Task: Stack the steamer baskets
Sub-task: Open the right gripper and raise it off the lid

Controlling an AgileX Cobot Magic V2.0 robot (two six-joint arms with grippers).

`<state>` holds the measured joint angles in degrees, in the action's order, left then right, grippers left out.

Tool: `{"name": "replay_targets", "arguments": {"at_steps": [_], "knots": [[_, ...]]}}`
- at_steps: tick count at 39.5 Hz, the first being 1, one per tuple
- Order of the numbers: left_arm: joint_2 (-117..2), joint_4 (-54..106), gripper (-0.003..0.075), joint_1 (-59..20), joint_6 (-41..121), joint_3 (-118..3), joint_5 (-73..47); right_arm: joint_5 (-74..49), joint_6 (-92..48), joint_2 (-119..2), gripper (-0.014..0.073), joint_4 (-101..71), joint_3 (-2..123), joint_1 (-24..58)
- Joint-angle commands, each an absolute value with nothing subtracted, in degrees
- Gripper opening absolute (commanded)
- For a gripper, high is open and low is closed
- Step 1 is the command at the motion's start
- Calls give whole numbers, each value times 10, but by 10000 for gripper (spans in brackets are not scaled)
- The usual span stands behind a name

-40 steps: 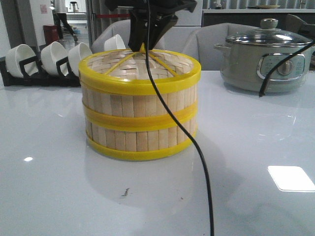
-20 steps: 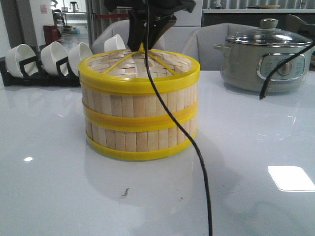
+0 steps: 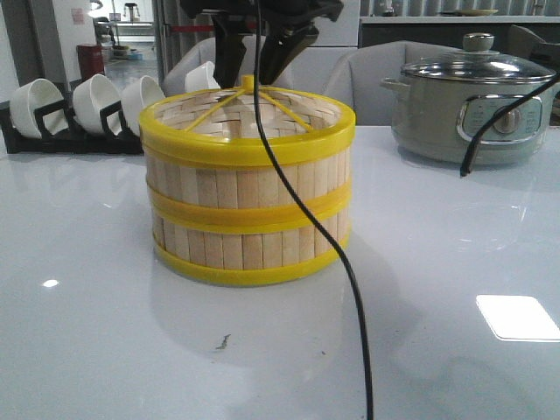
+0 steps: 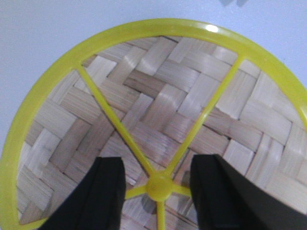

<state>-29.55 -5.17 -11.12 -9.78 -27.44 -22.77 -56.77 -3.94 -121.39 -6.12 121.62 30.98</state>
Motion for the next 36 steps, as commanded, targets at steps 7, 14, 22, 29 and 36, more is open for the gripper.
{"name": "replay_targets", "arguments": {"at_steps": [7, 14, 22, 29, 36], "knots": [[-296, -52, 89, -109, -102, -291, -179, -511, -41, -1147, 444, -55, 1235, 311], [-296, -52, 89, -109, -102, -291, -179, -482, -41, -1104, 377, -8, 1235, 293], [-296, -52, 89, -109, -102, -291, -179, -478, -41, -1036, 349, 5, 1215, 243], [-296, -52, 89, -109, -102, -291, -179, -438, -41, -938, 349, 5, 1116, 183], [-296, -52, 89, -109, -102, -291, -179, -311, -41, -792, 349, 5, 923, 104]]}}
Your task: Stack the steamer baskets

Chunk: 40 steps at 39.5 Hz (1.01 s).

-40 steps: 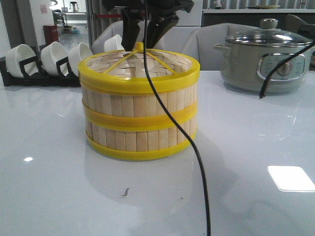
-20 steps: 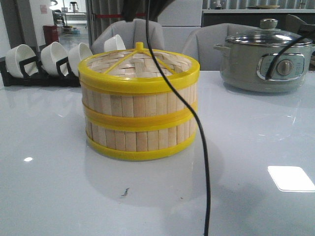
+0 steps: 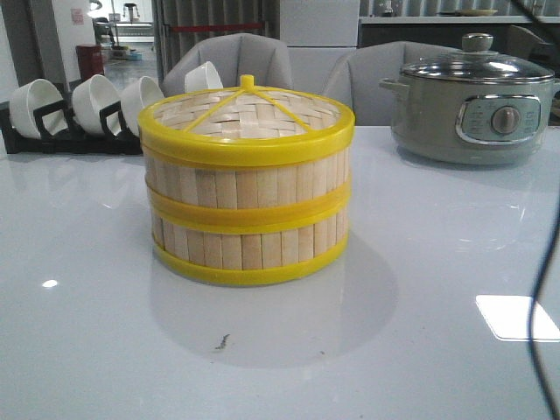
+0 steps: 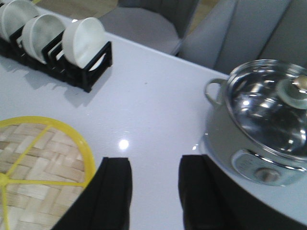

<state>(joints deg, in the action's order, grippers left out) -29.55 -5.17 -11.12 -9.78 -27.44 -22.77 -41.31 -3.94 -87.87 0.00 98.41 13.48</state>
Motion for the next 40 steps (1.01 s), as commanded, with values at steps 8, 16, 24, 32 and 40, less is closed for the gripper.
{"name": "replay_targets", "arguments": {"at_steps": [8, 16, 24, 32, 40], "knots": [[-296, -52, 89, -109, -102, -291, -179, -189, -41, -638, 349, 4, 687, 26], [-296, -52, 89, -109, -102, -291, -179, -105, -41, -487, 349, 4, 482, -52], [-296, -52, 89, -109, -102, -291, -179, -102, -41, -353, 349, -11, 318, -105], [-296, -52, 89, -109, -102, -291, -179, -67, -41, -252, 349, -12, 184, -112], [-296, -52, 89, -109, -102, -291, -179, -14, -41, -183, 349, -12, 132, -111]]}}
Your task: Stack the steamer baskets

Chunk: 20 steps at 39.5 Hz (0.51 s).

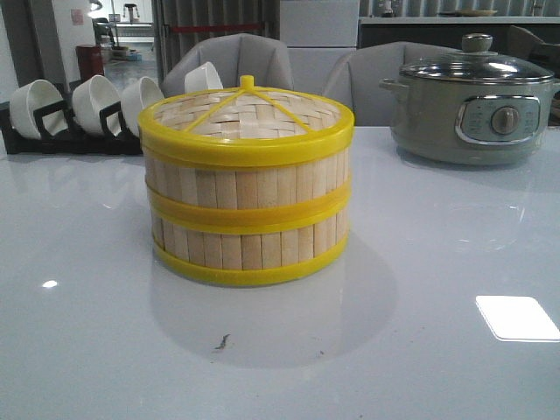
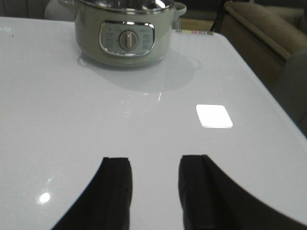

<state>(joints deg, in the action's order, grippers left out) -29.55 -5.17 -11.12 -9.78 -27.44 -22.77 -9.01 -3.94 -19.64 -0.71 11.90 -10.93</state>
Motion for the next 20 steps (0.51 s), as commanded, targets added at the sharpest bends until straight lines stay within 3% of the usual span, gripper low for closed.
{"name": "replay_targets", "arguments": {"at_steps": [1, 7, 10, 15, 20], "knots": [[-296, -52, 89, -109, -102, -291, -179, -13, -41, -180, 349, -12, 132, -110], [-296, -52, 89, -109, -102, -291, -179, -13, -41, -179, 342, -12, 132, -107], [-296, -52, 89, -109, -102, -291, -179, -13, -41, -179, 292, -12, 132, -106], [-296, -52, 89, -109, -102, -291, -179, -18, -41, -179, 34, -12, 133, -105], [-296, -52, 89, -109, -102, -291, -179, -19, -41, -179, 68, -12, 133, -105]]}}
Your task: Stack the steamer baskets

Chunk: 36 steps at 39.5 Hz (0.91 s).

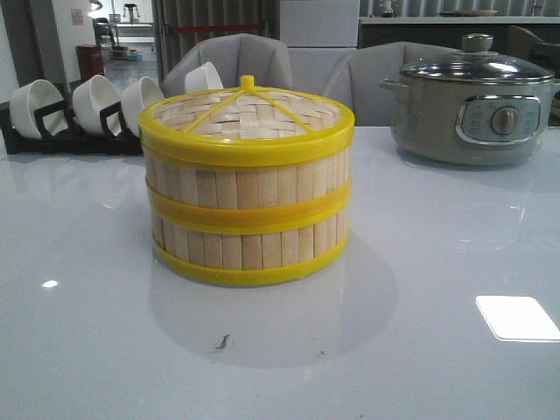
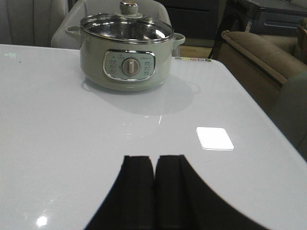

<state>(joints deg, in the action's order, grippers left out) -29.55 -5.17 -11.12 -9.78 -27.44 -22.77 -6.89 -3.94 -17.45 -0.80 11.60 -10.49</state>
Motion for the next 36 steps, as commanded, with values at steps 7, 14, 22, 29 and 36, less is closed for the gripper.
{"name": "replay_targets", "arguments": {"at_steps": [7, 14, 22, 29, 36], "knots": [[-296, -52, 89, -109, -102, -291, -179, -31, -40, -179, 69, -24, 133, -105], [-296, -52, 89, -109, -102, -291, -179, -31, -40, -179, 69, -24, 133, -105], [-296, -52, 89, -109, -102, -291, -179, -31, -40, -179, 69, -24, 133, -105], [-296, -52, 89, -109, -102, -291, -179, -31, -40, -179, 69, -24, 133, -105], [-296, -52, 89, -109, -102, -291, -179, -31, -40, -179, 69, -24, 133, -105]]}}
